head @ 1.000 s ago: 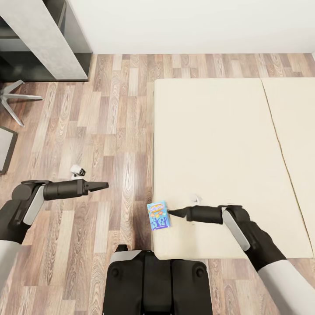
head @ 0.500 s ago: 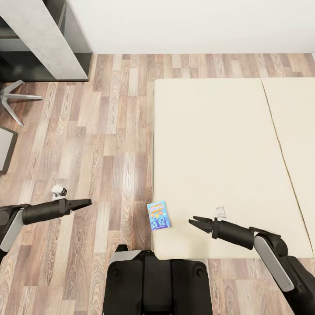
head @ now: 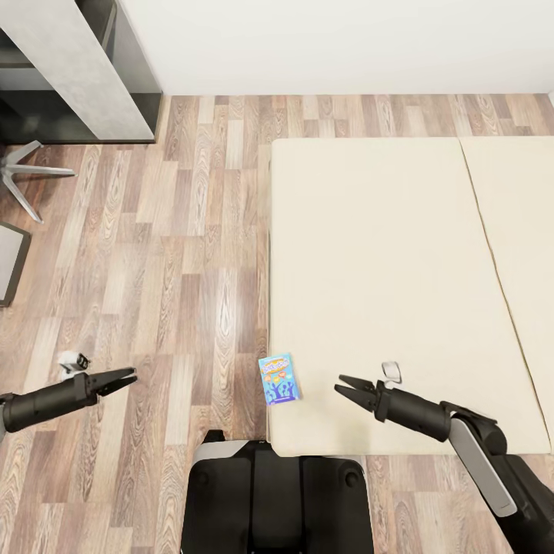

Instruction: Put all the toys in the child's room - the three board games (two on the bed and one on the table), the two jigsaw puzzles on the table, and the tennis ball on the table - inside the toy box on the table in the child's room.

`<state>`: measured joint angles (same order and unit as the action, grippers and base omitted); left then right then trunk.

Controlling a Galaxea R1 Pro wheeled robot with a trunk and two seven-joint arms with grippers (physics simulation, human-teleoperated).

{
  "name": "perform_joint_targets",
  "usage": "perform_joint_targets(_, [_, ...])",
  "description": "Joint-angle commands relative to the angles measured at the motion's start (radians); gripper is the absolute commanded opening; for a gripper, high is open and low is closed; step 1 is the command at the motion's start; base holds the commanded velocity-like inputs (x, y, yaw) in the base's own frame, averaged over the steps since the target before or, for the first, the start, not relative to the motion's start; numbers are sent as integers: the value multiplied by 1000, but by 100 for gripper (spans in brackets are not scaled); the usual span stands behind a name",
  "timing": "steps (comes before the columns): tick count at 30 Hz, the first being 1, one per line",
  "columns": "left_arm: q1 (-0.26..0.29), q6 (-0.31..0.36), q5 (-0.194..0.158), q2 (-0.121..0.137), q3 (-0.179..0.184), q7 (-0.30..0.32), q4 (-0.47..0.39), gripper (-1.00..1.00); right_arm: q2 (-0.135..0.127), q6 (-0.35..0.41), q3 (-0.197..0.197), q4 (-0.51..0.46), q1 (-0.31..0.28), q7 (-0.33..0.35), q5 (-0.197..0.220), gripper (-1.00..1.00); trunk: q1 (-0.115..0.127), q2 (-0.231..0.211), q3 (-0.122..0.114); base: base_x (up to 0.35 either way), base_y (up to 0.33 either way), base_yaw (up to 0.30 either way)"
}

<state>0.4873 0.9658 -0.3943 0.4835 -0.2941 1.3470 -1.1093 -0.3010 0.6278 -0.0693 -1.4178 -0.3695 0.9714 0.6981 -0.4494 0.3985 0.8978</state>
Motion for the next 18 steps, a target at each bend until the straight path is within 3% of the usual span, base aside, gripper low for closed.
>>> perform_joint_targets(1, [-2, 10, -2, 3, -10, 5, -1, 100, 0, 0, -1, 1, 0, -1, 7, 100, -1, 1, 1, 0, 0, 0])
perform_joint_targets(7, [-15, 10, 4, 16, -75, 34, -2, 100, -2, -21, 2, 4, 0, -1, 9, 100, -1, 1, 1, 0, 0, 0])
perform_joint_targets(18, [-19, 9, 6, 17, -90, 41, -1, 100, 1, -29, 3, 5, 1, -5, 6, 100, -1, 1, 1, 0, 0, 0])
